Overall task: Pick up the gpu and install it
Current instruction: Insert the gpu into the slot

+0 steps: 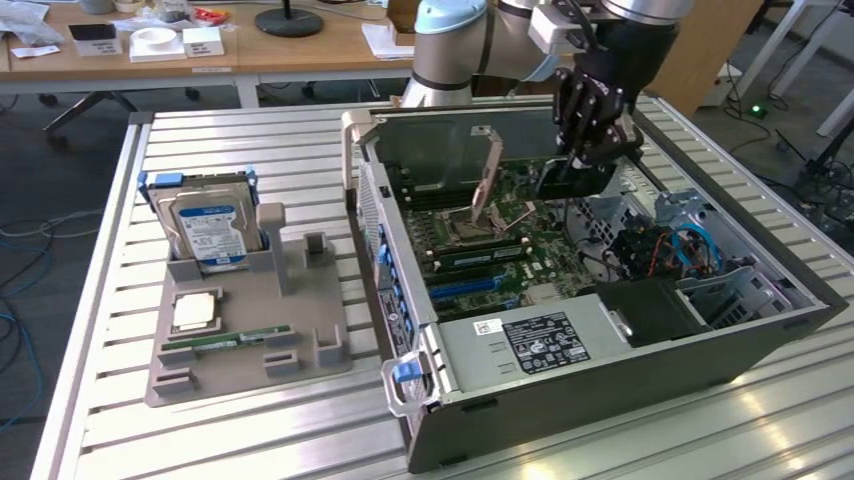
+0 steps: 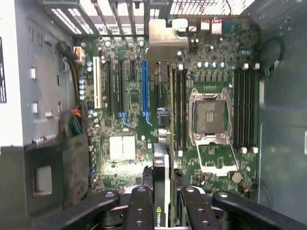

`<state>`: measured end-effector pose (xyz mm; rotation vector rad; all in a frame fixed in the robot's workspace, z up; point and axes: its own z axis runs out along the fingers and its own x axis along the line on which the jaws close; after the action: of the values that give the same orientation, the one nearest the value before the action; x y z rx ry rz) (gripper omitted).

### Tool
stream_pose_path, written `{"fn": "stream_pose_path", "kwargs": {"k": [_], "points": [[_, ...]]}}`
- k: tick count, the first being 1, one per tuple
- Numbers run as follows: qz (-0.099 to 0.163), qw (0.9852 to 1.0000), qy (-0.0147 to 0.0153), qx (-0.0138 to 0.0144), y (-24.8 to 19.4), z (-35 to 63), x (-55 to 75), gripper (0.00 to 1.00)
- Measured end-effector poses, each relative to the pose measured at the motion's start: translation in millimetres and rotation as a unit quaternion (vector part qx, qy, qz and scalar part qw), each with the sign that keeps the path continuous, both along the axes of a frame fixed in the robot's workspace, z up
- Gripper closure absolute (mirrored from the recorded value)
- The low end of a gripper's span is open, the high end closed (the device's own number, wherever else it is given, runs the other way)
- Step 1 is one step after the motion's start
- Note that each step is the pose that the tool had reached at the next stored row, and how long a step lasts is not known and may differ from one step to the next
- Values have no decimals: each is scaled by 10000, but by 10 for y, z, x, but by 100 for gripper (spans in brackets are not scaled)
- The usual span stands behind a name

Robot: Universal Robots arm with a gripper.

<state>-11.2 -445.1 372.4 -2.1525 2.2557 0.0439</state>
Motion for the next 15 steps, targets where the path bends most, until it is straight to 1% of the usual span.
{"fn": "stream_pose_path", "kwargs": {"k": [12, 15], "points": [[1, 10000, 0, 0, 3, -4, -111, 73], [0, 10000, -2, 1, 5, -10, -156, 73]]}}
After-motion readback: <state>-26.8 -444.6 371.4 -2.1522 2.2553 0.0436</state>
